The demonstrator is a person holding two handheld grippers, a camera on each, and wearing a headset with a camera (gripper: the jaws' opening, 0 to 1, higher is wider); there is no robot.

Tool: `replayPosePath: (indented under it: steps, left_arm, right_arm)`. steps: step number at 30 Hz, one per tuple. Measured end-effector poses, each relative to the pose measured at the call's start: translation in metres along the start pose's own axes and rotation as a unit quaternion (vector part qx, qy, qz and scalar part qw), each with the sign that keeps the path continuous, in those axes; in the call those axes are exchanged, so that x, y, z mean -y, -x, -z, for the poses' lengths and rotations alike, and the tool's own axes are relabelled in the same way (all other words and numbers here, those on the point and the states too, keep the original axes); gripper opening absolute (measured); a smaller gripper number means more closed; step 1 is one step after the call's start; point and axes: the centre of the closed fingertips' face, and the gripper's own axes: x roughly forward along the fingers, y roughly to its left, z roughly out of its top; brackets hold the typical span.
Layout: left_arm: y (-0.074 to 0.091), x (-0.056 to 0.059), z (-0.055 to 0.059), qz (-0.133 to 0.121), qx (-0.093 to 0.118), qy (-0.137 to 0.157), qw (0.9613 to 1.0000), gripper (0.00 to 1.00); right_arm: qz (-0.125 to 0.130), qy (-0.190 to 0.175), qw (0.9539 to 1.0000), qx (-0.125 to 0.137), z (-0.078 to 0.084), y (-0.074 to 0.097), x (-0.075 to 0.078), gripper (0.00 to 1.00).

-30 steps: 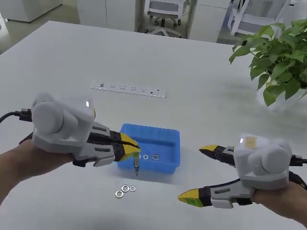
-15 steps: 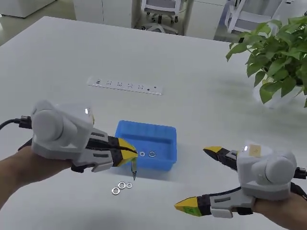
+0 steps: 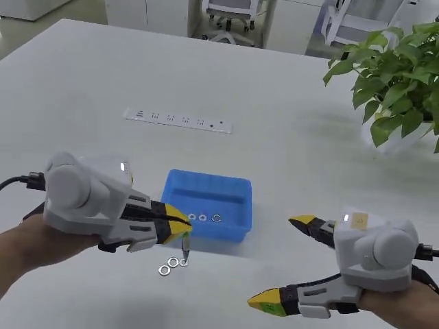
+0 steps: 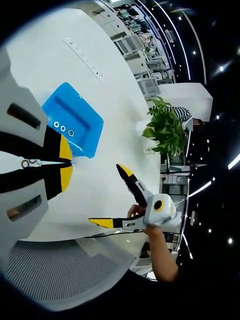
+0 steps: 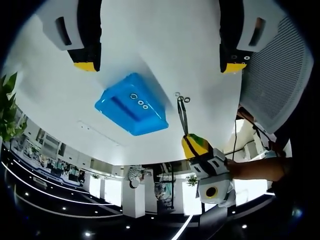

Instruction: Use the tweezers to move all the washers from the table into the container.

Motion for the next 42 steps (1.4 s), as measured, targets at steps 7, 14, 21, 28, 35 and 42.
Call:
replayPosePath:
  steps: [7, 14, 21, 28, 35, 42]
  left_arm:
    - [-0.003, 0.001, 0.006, 0.003, -0.004, 0.002, 1.0000, 0.05]
    - [-0.005, 0.001, 0.009, 0.004, -0.006, 0.004, 1.0000, 0.05]
    - [-0.007, 0.001, 0.012, 0.005, -0.005, 0.005, 1.0000, 0.05]
    - [-0.008, 0.000, 0.012, 0.007, -0.001, 0.008, 0.9999, 0.05]
    - [-0.007, 0.002, 0.013, 0.016, -0.003, 0.003, 0.9999, 0.05]
    - [-0.007, 0.002, 0.015, 0.026, -0.007, -0.003, 0.9996, 0.05]
  right_arm:
    - [-0.001, -0.001, 1.0000, -0.002, 0.001, 0.000, -0.001, 0.99]
    - [-0.003, 0.000, 1.0000, -0.003, 0.001, -0.001, -0.002, 0.99]
    - [-0.005, -0.001, 1.0000, -0.005, 0.002, -0.002, -0.003, 0.98]
    - [-0.009, 0.002, 0.9999, -0.006, 0.002, -0.004, -0.003, 0.97]
    - [-0.027, 0.028, 0.9992, 0.010, -0.007, -0.008, -0.007, 0.88]
    - [-0.061, 0.071, 0.9956, 0.011, -0.013, -0.018, -0.014, 0.75]
